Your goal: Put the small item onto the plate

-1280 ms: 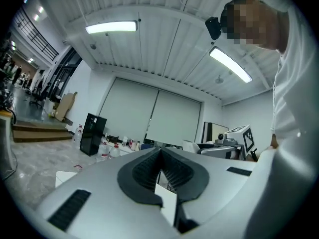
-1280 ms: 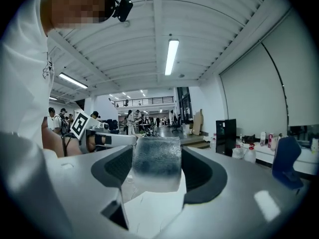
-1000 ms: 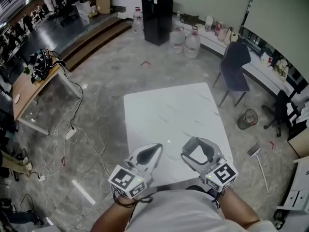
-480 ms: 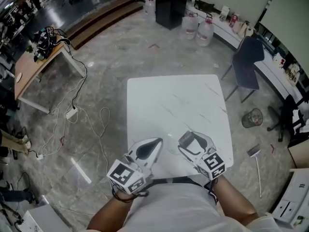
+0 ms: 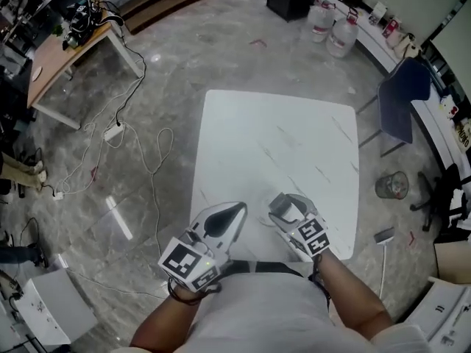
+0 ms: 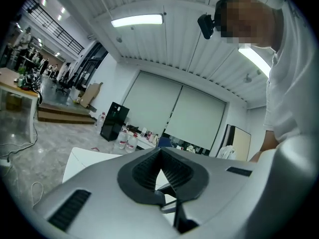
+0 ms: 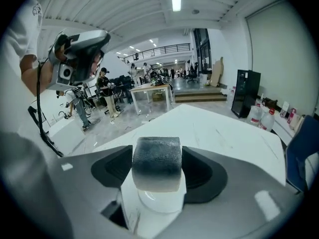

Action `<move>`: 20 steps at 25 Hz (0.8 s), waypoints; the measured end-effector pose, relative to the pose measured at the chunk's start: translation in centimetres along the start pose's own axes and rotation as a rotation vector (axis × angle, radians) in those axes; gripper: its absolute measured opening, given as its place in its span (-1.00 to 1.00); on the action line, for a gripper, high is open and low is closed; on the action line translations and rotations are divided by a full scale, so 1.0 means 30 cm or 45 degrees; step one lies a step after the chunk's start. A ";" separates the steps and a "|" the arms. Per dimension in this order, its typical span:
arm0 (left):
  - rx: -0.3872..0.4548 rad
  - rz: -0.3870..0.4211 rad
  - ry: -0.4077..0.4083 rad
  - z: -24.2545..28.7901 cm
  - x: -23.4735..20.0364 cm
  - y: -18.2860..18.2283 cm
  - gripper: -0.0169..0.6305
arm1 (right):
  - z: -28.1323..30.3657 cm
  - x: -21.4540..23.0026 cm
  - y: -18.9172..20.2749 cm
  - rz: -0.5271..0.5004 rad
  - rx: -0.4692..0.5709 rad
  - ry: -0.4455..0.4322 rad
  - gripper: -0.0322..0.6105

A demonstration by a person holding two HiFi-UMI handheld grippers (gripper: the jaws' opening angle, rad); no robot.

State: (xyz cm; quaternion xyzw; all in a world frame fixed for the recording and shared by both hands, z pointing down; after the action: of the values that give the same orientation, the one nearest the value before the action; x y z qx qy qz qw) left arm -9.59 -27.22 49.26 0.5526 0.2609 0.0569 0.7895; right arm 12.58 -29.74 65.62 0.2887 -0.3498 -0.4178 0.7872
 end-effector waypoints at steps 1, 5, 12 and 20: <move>0.000 -0.008 -0.012 0.005 -0.012 0.007 -0.93 | 0.028 0.015 0.016 0.007 -0.022 -0.011 0.04; -0.011 -0.044 -0.056 0.015 -0.044 0.037 -0.93 | 0.123 0.063 0.085 0.026 -0.128 -0.056 0.04; -0.047 -0.088 -0.090 0.021 -0.076 0.097 -0.93 | 0.240 0.138 0.172 0.051 -0.268 -0.069 0.04; -0.066 -0.114 -0.128 -0.002 -0.120 0.136 -0.93 | 0.360 0.177 0.238 0.062 -0.423 -0.066 0.04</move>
State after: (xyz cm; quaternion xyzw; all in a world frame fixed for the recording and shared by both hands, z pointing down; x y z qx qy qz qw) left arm -11.89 -26.96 54.18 0.5218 0.2438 0.0007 0.8175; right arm 9.44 -32.59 78.94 0.1352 -0.3031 -0.4581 0.8246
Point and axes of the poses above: the fingertips, and each gripper's own axes: z forward along the fingers, x to its right, y out of its underside, the point moved 9 cm from there along -z, backward along the fingers, and after that the axes turned 15 degrees about -y, right-handed, at the moved point
